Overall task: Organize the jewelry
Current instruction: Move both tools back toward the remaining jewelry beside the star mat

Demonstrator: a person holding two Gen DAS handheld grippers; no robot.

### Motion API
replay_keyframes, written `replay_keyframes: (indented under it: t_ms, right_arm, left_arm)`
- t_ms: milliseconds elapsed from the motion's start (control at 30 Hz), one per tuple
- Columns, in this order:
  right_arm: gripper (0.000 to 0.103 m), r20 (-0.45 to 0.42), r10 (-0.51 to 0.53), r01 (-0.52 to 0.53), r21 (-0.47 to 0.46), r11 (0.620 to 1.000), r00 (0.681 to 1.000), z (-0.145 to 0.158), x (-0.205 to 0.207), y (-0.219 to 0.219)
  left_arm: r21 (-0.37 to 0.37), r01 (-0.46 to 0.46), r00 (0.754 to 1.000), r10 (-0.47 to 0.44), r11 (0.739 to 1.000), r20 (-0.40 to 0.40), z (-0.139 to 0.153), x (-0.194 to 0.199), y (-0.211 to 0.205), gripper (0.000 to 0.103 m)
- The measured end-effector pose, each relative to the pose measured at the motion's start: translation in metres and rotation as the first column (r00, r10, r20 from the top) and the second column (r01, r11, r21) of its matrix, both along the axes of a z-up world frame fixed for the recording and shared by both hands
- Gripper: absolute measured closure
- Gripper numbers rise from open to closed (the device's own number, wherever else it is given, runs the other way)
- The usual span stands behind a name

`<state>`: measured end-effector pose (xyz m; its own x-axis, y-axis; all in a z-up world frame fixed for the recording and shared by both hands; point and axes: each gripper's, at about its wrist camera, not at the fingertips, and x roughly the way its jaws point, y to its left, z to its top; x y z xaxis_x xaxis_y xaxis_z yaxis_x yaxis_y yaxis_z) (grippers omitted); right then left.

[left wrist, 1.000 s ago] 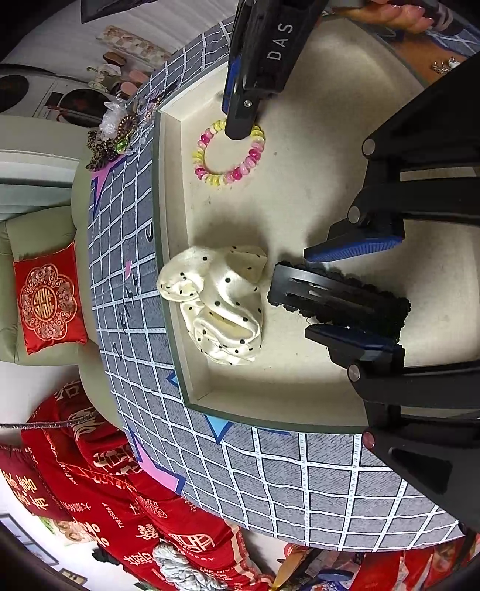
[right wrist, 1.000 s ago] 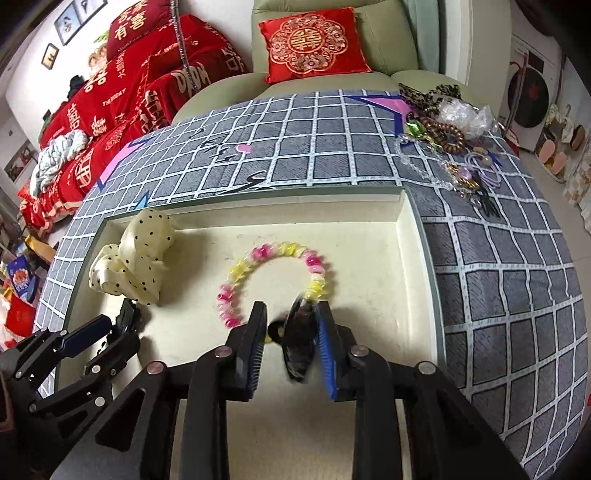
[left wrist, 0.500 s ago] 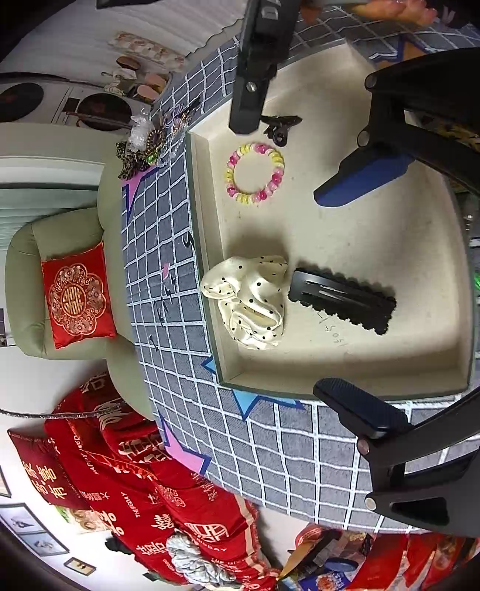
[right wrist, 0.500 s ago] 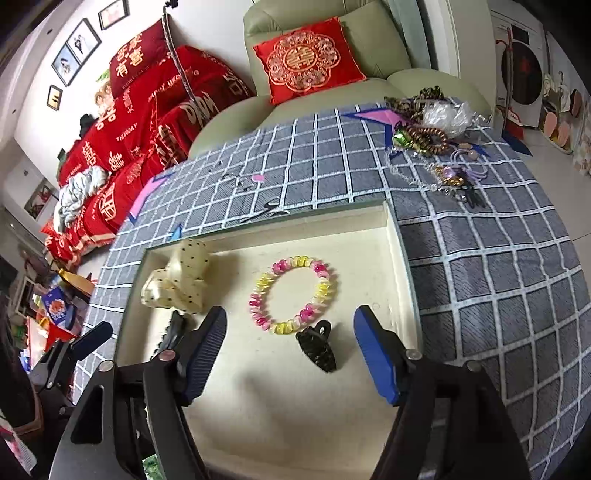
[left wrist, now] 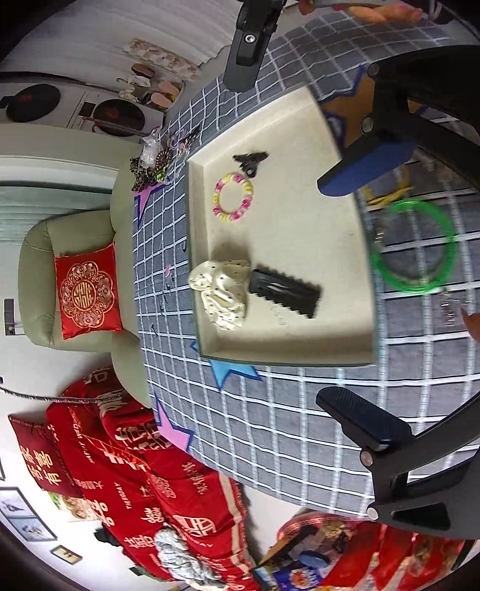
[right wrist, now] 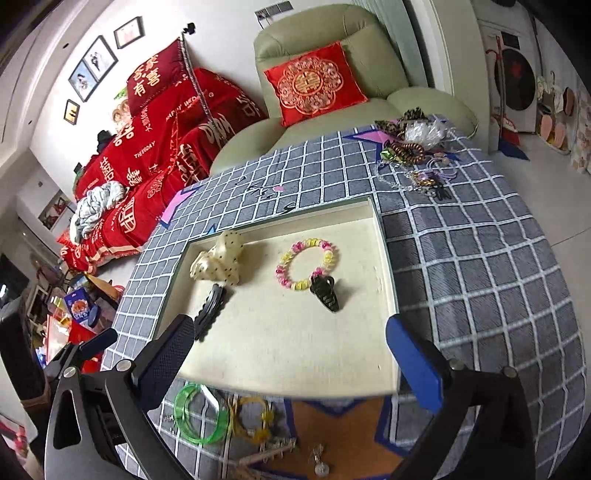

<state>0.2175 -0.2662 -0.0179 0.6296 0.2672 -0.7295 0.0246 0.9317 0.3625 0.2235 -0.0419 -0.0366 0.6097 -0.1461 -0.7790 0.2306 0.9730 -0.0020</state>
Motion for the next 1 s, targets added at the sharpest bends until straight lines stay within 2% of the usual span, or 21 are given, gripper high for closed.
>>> replay_keyframes:
  t_ms: [100,300,500,800,1000]
  right_arm:
    - [0.000,0.015,0.002,-0.002,-0.002,1.000,1.000,0.004,-0.018,0.002]
    - [0.000,0.029,-0.005,0.004,0.008,1.000,1.000,0.007,-0.048,0.003]
    - [0.000,0.045,-0.014,0.014,0.004,1.000,0.999,0.011,-0.077,0.006]
    - [0.000,-0.034,0.029,-0.030,-0.010,1.000,0.999,-0.003,-0.108,0.021]
    - [0.000,-0.097,0.034,-0.037,-0.027,0.999,0.995,-0.026,-0.128,0.026]
  left_arm:
    - [-0.026,-0.002,1.000,0.002,1.000,-0.009,0.001,-0.016,0.008,0.000]
    - [-0.028,-0.012,1.000,0.011,1.000,-0.015,-0.003,-0.047,0.017,0.000]
    - [0.034,-0.033,0.999,0.032,0.999,0.027,-0.008,-0.079,0.027,0.000]
    - [0.048,-0.069,0.998,0.069,0.996,0.001,-0.030,-0.106,0.045,0.000]
    - [0.010,-0.109,0.993,0.110,0.994,-0.048,-0.045,-0.110,0.060,0.000]
